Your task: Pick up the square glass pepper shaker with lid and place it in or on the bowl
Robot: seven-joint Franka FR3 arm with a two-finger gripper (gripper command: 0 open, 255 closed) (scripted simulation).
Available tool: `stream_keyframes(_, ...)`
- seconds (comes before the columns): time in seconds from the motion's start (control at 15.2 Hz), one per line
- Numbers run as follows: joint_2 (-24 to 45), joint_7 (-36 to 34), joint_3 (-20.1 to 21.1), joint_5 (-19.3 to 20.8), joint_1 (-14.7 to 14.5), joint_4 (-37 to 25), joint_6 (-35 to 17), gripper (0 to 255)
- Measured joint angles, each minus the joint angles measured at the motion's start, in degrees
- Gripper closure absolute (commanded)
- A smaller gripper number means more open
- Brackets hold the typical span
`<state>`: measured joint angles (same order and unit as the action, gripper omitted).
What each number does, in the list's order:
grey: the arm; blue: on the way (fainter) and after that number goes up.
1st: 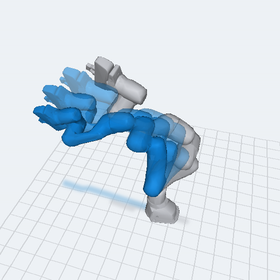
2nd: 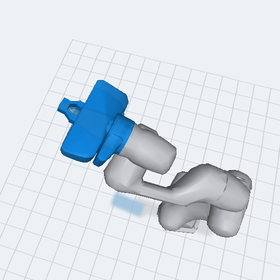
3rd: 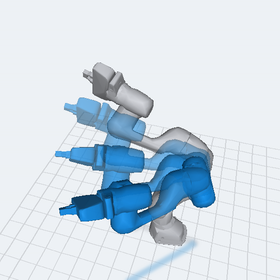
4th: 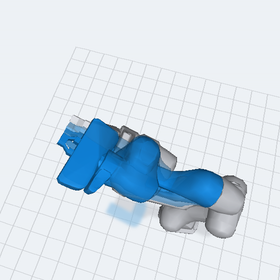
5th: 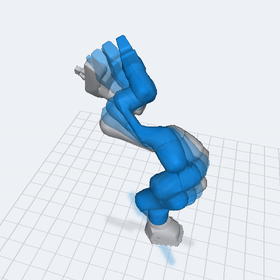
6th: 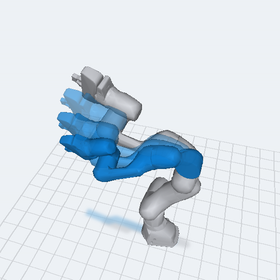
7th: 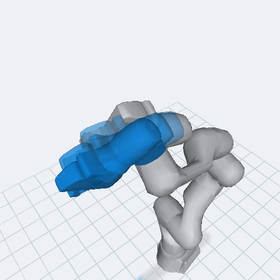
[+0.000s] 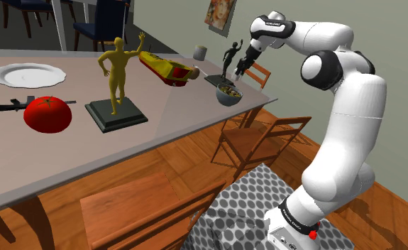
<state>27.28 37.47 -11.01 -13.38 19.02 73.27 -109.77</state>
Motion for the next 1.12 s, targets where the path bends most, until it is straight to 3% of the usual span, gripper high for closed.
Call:
stream_keyframes(0.79, 0.9, 1.6, 0.3, -0.8, -0.3, 7.8, -8.5, 255)
stream_keyframes(1.12, 1.1, 1.7, 0.4, -0.9, -0.3, 8.2, -9.2, 255)
